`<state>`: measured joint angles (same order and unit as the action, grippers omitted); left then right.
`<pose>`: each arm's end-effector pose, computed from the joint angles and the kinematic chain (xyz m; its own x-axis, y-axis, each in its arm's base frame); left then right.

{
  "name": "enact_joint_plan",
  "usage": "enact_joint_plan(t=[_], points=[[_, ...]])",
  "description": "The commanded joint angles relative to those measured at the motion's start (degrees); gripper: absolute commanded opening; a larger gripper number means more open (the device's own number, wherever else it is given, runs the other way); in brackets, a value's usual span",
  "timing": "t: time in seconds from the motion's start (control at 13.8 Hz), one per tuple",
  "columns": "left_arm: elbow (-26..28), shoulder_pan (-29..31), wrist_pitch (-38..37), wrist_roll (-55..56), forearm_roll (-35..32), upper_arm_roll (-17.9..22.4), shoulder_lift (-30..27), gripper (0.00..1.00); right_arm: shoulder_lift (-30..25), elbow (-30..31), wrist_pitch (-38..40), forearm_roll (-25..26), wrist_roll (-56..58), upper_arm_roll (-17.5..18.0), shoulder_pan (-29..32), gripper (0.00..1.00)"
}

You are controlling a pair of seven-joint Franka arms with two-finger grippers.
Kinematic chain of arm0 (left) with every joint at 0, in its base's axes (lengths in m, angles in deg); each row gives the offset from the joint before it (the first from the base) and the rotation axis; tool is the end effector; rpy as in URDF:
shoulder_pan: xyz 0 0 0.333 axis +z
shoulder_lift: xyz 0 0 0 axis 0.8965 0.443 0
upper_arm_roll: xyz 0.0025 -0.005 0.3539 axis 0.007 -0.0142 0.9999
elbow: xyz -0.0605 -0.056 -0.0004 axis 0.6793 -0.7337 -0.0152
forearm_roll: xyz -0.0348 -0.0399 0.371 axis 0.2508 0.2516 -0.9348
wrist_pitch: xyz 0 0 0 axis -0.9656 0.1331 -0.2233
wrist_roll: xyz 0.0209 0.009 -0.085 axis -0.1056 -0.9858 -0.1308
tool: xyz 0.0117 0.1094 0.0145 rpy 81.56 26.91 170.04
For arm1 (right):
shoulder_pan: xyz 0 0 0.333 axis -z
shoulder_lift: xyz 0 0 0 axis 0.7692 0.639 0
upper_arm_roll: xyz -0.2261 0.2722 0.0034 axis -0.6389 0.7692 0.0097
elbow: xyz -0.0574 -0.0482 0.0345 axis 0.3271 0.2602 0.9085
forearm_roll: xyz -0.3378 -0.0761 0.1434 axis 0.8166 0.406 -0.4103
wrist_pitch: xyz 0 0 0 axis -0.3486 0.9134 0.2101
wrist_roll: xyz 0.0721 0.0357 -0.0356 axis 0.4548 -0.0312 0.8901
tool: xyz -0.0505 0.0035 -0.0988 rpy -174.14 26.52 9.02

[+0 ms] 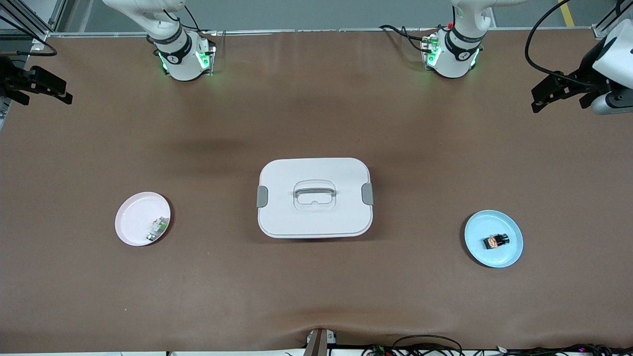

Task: Transfer orange switch to right arm and place
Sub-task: 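Move the left gripper toward the orange switch on the blue plate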

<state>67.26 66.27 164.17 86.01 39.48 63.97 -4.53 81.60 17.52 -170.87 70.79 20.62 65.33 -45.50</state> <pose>0.4974 -0.0604 0.6974 0.9981 0.0601 -0.0145 0.0594 -0.9971 -0.0468 0.4690 -0.0370 0.6744 0.9945 0.0024 -0.1047 -0.0001 -0.9997 -0.0239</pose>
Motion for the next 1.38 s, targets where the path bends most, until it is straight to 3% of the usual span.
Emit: enact_joint_plan(t=[0.0,0.43,0.72,1.3], points=[[-1.3,0.2,-1.1,-0.7,-0.4,0.0,0.3,1.00,0.3,-1.0,0.8,0.8,-0.7,0.6,0.8,1.00],[-2.0,0.4,-0.6,-0.5,-0.9,0.3,3.4,1.00,0.3,-1.1,0.8,0.8,-0.7,0.6,0.8,1.00],[0.4,0.5,2.1,0.7,-1.1,0.6,6.5,1.00,0.3,-1.1,0.8,0.8,-0.7,0.6,0.8,1.00],[20.9,1.2,27.8,11.3,-1.1,0.5,6.3,1.00,0.3,-1.0,0.8,0.8,-0.7,0.6,0.8,1.00]])
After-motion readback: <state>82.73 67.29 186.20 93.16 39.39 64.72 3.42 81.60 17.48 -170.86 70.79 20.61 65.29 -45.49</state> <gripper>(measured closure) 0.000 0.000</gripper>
